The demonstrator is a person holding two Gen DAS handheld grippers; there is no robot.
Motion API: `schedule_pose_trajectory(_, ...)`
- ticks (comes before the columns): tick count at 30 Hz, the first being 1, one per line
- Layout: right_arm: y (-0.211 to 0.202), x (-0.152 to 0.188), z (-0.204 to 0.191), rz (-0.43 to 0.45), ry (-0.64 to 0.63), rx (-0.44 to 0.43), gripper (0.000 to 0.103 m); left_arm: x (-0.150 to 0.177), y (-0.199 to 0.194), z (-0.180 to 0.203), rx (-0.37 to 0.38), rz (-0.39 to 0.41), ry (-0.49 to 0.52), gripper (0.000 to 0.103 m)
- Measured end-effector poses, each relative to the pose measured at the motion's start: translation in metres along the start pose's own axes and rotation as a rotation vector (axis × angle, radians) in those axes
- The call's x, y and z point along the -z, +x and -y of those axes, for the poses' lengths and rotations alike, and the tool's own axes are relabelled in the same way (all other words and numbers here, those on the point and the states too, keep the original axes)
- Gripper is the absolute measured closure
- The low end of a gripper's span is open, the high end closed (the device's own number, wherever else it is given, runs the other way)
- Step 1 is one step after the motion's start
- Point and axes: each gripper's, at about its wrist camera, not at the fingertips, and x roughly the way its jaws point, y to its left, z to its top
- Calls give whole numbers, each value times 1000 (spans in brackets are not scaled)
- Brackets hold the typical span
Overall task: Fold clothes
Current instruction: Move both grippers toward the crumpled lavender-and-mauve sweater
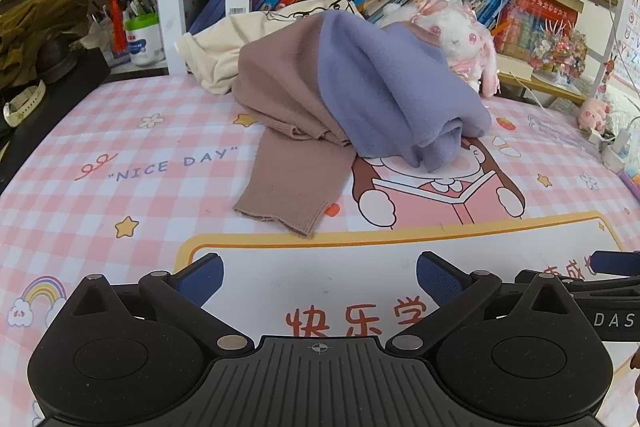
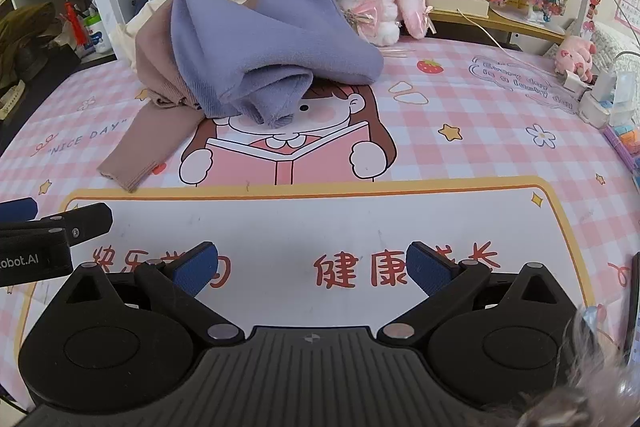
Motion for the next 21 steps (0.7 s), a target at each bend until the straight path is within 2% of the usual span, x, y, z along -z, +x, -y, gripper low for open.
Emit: schedule_pose_trajectory(21,2,-3,-1,-5,-9,0,1,-1,3,-4,-5,-10,-10,0)
